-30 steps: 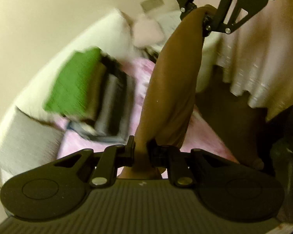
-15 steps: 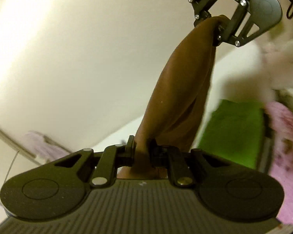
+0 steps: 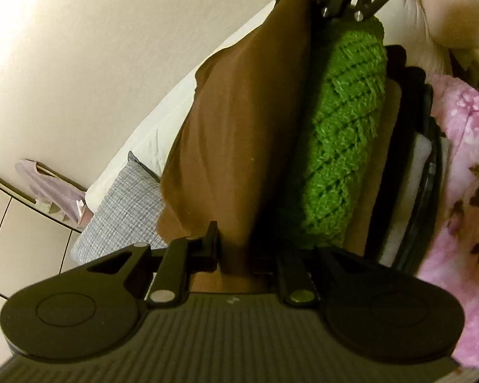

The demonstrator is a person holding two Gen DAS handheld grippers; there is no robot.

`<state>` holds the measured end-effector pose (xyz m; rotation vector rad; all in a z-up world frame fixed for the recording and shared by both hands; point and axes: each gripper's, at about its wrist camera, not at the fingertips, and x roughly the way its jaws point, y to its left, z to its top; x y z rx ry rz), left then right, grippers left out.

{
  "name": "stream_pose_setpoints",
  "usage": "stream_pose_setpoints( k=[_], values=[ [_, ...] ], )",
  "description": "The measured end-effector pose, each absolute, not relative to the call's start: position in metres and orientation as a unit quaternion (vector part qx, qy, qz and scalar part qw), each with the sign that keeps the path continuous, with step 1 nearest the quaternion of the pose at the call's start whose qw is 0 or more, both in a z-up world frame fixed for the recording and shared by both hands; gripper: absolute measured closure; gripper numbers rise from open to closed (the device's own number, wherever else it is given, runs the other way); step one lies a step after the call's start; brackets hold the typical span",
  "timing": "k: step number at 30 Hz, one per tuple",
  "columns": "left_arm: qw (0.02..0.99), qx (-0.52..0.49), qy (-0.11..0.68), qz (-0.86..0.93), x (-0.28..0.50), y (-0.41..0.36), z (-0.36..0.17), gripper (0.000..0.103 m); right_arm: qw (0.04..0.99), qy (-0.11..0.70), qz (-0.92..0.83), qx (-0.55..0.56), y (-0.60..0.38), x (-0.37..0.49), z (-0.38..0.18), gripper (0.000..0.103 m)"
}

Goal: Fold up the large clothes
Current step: 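Carry the folded shirt with both tools to the clothes stack by the pillows, then lower the shirt onto the green knit on the stack and open both tools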

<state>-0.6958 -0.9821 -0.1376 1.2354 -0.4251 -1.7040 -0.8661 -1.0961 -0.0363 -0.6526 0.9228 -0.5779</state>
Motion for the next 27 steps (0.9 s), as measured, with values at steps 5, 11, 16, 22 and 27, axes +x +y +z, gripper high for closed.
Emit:
stream_pose_setpoints(
  k=[5,11,16,22,27],
  values=[
    [0.467,0.522,-0.185,-0.69,-0.692,-0.984,-0.135,0.089,0.791,0.463,-0.265,-0.299,-1.098,-0.855,-0.045,0.09],
    [0.446,0.516,-0.229,-0.694,-0.704,-0.976,-0.128,0.089,0.795,0.449,-0.305,-0.272,-1.09,-0.869,-0.018,0.092],
    [0.447,0.524,-0.22,-0.691,-0.701,-0.962,-0.146,0.088,0.792,0.472,-0.283,-0.264,-1.082,-0.859,-0.055,0.092],
    [0.47,0.509,-0.209,-0.69,-0.701,-0.96,-0.123,0.092,0.802,0.451,-0.303,-0.248,-1.084,-0.859,-0.022,0.092],
    [0.453,0.528,-0.196,-0.691,-0.705,-0.963,-0.153,0.092,0.792,0.48,-0.268,-0.264,-1.08,-0.852,-0.066,0.092]
  ],
)
